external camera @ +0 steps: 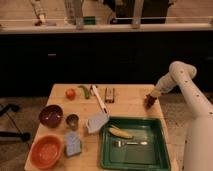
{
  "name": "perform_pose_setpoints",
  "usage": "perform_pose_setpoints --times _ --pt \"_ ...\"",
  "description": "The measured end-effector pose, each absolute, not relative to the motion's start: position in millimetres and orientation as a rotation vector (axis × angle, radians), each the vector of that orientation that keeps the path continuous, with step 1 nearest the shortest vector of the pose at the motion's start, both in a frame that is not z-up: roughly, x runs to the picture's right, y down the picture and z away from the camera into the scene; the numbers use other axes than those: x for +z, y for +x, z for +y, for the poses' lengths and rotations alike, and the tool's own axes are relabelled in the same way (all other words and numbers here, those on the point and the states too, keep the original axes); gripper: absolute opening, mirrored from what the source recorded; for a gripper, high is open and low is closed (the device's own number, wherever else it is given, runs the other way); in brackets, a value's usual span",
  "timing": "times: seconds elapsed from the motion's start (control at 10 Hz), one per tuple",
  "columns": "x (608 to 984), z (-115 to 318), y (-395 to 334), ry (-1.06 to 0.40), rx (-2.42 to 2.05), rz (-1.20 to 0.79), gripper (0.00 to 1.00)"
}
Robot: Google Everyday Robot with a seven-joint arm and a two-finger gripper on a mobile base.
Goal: Place grapes in table surface
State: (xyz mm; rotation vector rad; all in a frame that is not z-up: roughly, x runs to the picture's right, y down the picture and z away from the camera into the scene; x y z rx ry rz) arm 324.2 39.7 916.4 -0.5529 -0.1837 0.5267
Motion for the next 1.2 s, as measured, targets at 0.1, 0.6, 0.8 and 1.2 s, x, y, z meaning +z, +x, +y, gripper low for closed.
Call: perform_pose_setpoints --times 0.1,0.6,0.8,1.2 --pt "916.7 39.3 323.2 -0.553 0.525 -0.185 0.26" --pt "916.8 39.4 323.2 -0.553 0.524 -0.184 0.75" --pt "916.8 39.5 323.4 -0.553 0.525 -0.184 0.8" --pt "916.9 39.7 323.4 -0.553 0.525 -0.184 0.8"
